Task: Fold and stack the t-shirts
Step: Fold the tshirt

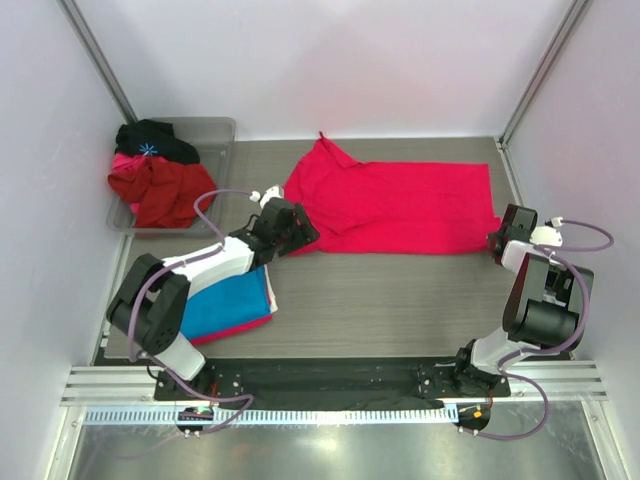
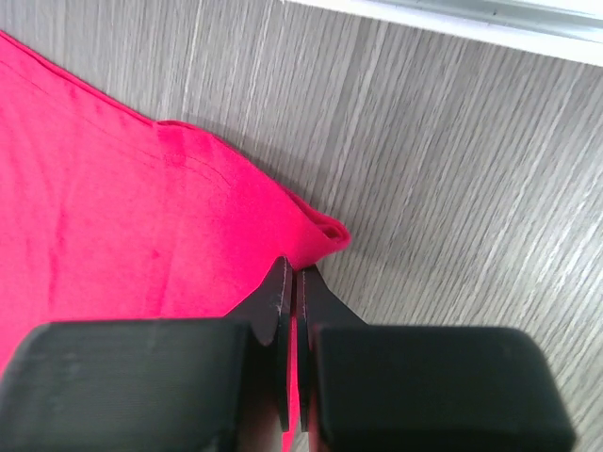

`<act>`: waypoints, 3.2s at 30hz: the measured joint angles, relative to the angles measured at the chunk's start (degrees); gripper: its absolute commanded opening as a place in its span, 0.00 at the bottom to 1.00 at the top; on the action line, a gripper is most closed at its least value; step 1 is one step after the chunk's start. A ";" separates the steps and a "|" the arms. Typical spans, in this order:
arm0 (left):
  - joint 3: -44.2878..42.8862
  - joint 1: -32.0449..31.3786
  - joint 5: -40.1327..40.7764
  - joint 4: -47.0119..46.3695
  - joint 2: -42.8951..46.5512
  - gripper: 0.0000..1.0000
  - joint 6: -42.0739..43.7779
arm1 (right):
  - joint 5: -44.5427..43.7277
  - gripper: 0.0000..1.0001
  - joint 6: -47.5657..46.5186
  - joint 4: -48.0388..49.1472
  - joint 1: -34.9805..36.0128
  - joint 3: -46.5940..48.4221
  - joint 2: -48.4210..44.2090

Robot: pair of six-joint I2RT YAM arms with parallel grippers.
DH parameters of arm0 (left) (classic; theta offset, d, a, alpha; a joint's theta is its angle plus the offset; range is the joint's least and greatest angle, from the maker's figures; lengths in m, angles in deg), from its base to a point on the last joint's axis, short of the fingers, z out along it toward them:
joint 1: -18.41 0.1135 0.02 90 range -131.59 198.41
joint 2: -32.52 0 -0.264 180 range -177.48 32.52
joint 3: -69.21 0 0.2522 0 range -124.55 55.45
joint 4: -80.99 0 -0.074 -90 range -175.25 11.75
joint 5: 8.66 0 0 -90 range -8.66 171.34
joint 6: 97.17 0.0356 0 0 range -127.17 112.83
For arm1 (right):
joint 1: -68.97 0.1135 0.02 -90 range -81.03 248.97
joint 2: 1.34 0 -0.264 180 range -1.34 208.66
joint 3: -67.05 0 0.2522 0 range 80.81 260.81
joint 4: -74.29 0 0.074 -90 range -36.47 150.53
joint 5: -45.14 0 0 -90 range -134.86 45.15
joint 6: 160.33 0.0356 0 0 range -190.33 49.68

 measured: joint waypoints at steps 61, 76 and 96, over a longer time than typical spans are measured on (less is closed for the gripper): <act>-13.62 -2.62 33.88 21.22 -13.77 0.00 -22.91 | 5.57 0.01 0.09 -13.42 -1.73 12.26 3.10; -10.21 -1.07 31.85 21.42 1.38 0.00 -17.55 | 7.63 0.01 0.76 -20.11 -3.10 14.71 0.09; -0.07 -3.15 29.24 24.59 2.21 0.15 -22.23 | 3.67 0.36 0.44 -21.86 -3.67 4.15 -3.61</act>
